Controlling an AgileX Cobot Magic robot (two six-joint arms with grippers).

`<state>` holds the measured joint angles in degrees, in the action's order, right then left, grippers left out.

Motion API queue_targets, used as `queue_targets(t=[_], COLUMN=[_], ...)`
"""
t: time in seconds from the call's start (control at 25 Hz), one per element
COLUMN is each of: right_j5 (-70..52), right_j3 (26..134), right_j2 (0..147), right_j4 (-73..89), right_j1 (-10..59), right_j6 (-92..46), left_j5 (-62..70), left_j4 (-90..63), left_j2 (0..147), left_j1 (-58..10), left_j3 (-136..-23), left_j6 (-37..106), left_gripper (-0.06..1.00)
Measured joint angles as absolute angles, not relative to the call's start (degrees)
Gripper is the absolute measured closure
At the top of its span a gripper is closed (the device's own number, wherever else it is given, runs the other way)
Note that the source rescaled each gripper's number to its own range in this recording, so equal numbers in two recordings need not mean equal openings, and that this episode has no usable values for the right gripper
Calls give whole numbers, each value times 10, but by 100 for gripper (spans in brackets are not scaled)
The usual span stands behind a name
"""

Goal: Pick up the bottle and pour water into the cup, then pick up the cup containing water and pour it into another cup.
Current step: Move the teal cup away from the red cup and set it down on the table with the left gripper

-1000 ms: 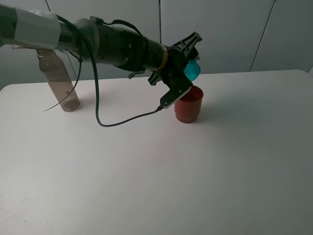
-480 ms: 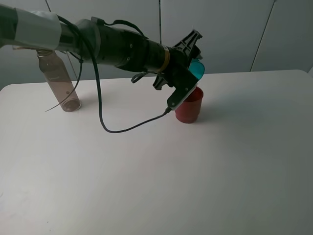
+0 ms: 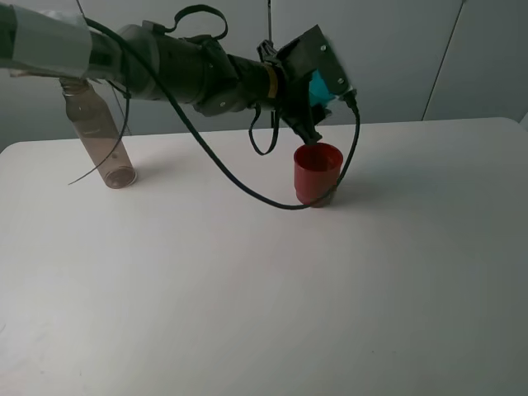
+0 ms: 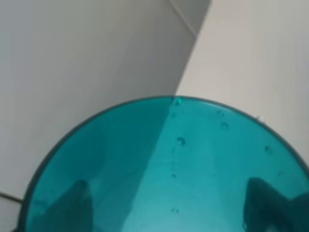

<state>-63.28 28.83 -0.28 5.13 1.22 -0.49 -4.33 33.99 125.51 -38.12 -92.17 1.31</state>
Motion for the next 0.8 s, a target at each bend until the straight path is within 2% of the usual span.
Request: queue_targets(t=[0.2,0.44,0.8], right_j5=[-633,-633,-633], right_j3=[288,288,288], right_j2=[-3,-3,-3], right_j4=[51,51,51], right_j1=[12,12,12], right_j6=[-6,-6,-6], left_j5=[-82,-182,-426], left_j4=[240,211,209], left_j2=[1237,1207,1206], left_j1=[-344,-293,-213], left_j3=[-880,-783,-623], left_j6=[6,-21,-68], left_gripper=[84,84,84])
